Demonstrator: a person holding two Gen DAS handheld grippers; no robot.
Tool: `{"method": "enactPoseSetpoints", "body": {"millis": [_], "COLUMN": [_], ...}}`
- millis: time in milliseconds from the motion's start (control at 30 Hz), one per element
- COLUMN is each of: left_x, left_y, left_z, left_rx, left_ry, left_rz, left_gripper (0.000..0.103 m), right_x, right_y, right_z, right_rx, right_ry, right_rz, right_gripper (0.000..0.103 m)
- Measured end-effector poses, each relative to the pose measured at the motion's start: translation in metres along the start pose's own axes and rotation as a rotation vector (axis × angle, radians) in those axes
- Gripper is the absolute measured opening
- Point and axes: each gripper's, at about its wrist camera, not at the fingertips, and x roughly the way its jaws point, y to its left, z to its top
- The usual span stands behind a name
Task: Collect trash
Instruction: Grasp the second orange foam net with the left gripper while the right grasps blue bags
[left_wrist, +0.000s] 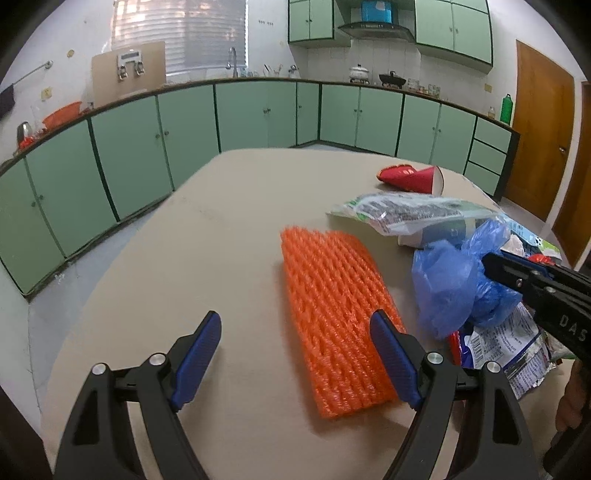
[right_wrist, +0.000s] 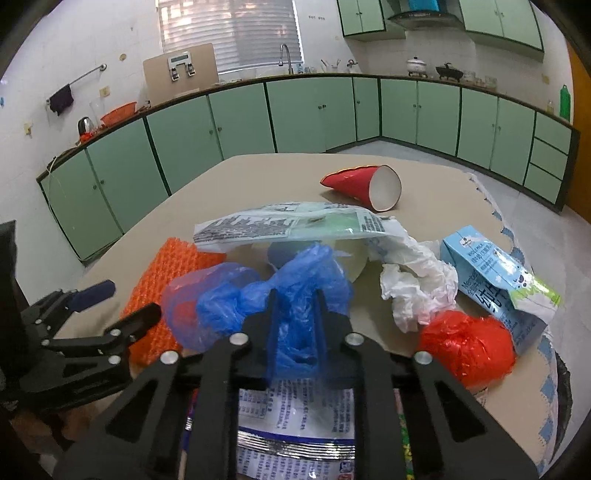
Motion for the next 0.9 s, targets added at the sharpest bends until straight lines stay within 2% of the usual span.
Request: {"method": "enactPoseSetpoints", "body": {"millis": [33, 100, 167, 267, 300, 600, 900], "left_x": [0.002, 0.005, 0.007, 0.004, 0.003, -0.034, -0.073], "left_y": [-0.002, -0.004, -0.005, -0.01, -0.01, -0.006, -0.012], "left_z": [0.0, -0.001, -0.002, -0.001, -0.001, 0.019, 0.038], "left_rx": [0.0, -0.004, -0.019, -0.021, -0.021, -0.053, -0.041], "left_ry": [0.01, 0.023, 0.043, 0.04, 0.035, -0.068, -0.16], "left_rz": [-0.013, -0.035, -0.075, -0.096, -0.095, -0.049, -0.046], "left_gripper": [0.08, 0.069, 0.041, 0.014, 0.011, 0.01, 0.01], "right_x": [0.0, -0.001, -0.001, -0.003, -0.004, -0.029, -0.063], "right_y": [-0.001, -0.001, -0.002, -0.001, -0.001, 0.004, 0.009], "right_z": [0.0, 0.0, 0.002, 0.004, 0.005, 0.02, 0.031], "right_rx": [-0.001, -0.001, -0.001, 0.001, 0.0, -0.017, -0.035], "right_ry": [-0.001, -0.003, -0.003, -0.005, -0.008, -0.061, -0.123], "right_rz": [0.001, 0.004, 0.007, 0.011, 0.012, 0.011, 0.01], "right_gripper": [0.013, 0.011, 0.009, 0.007, 0.006, 0.004, 0.004]}}
